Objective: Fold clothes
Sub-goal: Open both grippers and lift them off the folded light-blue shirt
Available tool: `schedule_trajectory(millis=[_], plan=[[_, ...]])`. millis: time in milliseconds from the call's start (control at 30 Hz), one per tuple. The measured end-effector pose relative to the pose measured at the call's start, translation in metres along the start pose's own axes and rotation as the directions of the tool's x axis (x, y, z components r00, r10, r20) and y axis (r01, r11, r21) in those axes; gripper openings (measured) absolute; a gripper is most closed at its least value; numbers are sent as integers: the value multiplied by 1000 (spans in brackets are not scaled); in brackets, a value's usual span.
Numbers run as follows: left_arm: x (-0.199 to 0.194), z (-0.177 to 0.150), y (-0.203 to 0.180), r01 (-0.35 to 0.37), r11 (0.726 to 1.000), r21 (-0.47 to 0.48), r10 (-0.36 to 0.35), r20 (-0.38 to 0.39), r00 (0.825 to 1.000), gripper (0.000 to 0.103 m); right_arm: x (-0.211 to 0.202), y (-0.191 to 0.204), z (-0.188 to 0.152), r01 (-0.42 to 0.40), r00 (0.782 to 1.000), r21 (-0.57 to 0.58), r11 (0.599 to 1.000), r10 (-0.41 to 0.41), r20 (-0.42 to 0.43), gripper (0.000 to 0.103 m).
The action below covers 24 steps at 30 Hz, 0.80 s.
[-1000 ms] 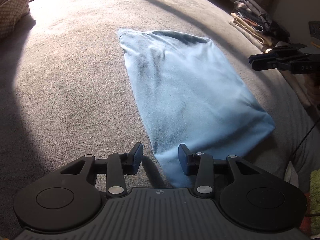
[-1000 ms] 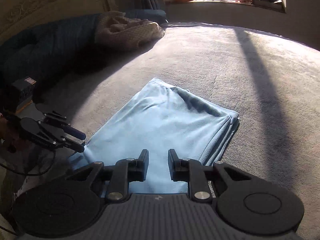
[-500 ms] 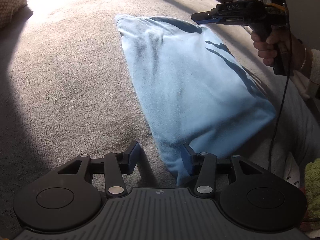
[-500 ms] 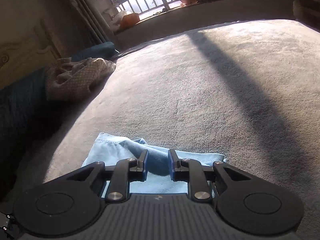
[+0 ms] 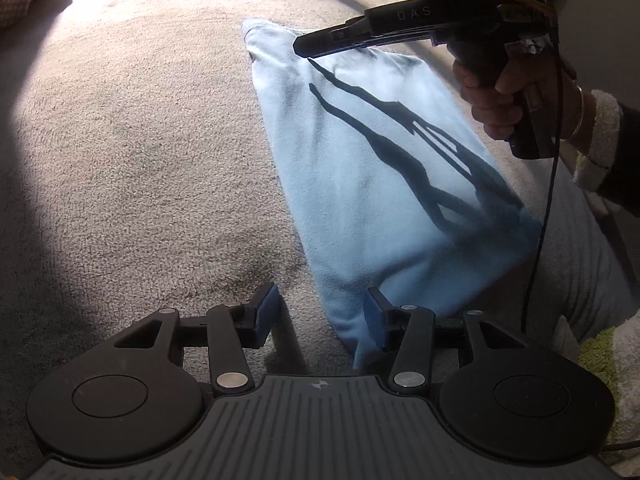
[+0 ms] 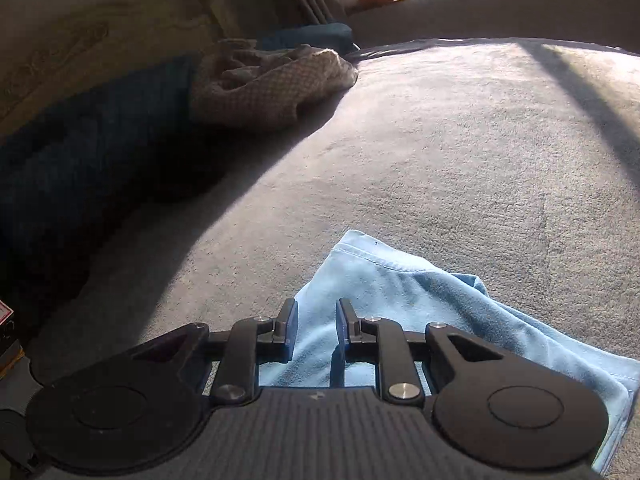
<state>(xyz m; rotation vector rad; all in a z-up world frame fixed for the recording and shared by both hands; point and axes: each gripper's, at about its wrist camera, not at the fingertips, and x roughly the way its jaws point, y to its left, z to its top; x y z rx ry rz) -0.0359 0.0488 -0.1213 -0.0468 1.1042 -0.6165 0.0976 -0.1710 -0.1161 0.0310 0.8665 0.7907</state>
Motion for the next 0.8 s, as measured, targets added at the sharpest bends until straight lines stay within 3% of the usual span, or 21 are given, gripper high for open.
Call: schedule_trajectory(millis=[67, 133, 233, 333, 400, 500, 600, 800], plan=[[0, -1, 1, 3, 1000, 1, -3, 4, 1000, 48, 17, -7, 2, 94, 996, 8, 996, -94, -4, 18], [-1, -2, 2, 6, 1000, -4, -6, 7, 1000, 48, 14, -34, 7, 127, 989, 182, 975, -138, 49, 11], [-3, -4, 4, 10, 1000, -10, -10, 3, 1000, 48, -1, -33, 15, 108, 988, 190, 976, -126, 86, 14], [-3, -8, 4, 17, 1000, -18, -17, 1, 1000, 48, 10, -10, 18, -32, 999, 118, 992, 29, 29, 14], [-2, -8, 5, 21, 999, -28, -21, 3, 1000, 48, 26, -2, 20, -6, 1000, 72, 997, 6, -7, 14], [-2, -9, 4, 20, 999, -29, -20, 8, 1000, 48, 36, -34, 27, 76, 996, 226, 971, -86, 38, 13], [-2, -11, 4, 23, 999, -33, -23, 11, 1000, 48, 15, -61, 35, 103, 981, 361, 927, -154, 116, 15], [-17, 3, 16, -20, 999, -41, 22, 46, 999, 48, -79, -61, 23, 106, 974, 333, 937, -165, 155, 16]])
